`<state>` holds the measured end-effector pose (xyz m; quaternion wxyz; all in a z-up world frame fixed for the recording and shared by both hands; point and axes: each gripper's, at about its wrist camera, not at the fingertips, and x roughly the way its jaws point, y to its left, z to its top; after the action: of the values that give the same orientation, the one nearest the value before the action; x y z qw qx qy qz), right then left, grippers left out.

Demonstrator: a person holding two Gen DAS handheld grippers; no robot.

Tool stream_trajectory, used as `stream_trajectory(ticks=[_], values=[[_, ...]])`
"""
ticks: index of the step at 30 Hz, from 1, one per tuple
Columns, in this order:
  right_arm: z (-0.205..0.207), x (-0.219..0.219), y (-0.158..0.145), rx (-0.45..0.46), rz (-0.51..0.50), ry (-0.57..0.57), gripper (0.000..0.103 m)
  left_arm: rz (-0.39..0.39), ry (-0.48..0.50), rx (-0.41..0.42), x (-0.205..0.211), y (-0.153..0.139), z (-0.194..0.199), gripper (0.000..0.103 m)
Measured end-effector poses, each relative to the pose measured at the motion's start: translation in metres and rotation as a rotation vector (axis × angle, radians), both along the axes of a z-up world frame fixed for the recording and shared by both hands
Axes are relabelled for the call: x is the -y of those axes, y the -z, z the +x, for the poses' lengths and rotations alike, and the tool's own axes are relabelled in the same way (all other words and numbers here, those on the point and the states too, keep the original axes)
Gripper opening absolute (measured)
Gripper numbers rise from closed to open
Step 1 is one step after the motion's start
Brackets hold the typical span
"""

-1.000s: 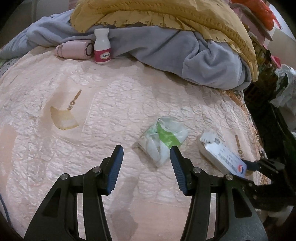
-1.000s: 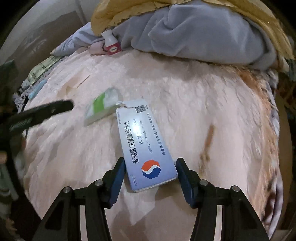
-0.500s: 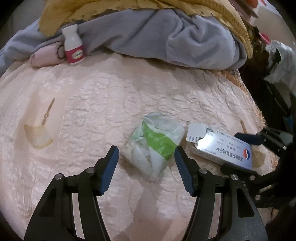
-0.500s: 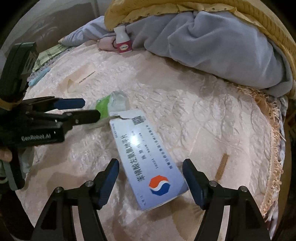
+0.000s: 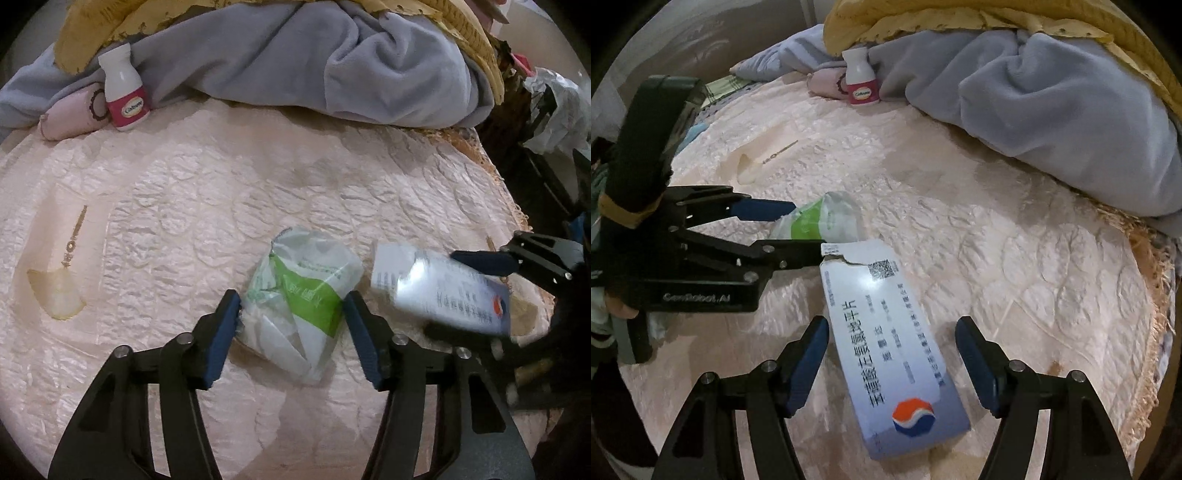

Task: Collect trash
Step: 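Grasp the white-green snack packet with the left tool while the right tool grasps the white medicine box, then carry the snack packet and medicine box over the white bucket with both tools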

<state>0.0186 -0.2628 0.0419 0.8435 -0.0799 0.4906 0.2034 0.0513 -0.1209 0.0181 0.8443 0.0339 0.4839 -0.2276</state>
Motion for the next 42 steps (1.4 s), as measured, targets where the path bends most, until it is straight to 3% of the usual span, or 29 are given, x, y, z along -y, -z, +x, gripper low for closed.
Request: stream_trajectory(ticks=[2,9,12,15,23,42], values=[[-0.003,0.005,-0.001,-0.005,0.024,0.023,0.049,0.003,0.011,0.000,0.001,-0.001,-0.002,0.050],[-0.043,0.035,-0.011,-0.009,0.041,0.165,0.049,0.010,0.001,0.003,0.006,-0.003,-0.004,0.049],[-0.064,0.043,-0.011,-0.003,0.043,0.202,0.049,0.013,0.016,-0.003,0.010,-0.007,-0.010,0.031],[-0.084,0.052,-0.017,0.018,0.068,0.234,0.048,0.010,0.015,0.014,0.015,-0.016,-0.025,0.027],[-0.130,0.072,-0.040,0.074,0.137,0.304,0.047,-0.075,-0.028,0.055,0.018,-0.053,-0.081,0.026],[-0.203,0.101,-0.085,0.189,0.145,0.400,0.047,-0.094,0.045,0.135,0.083,-0.099,-0.169,0.026]])
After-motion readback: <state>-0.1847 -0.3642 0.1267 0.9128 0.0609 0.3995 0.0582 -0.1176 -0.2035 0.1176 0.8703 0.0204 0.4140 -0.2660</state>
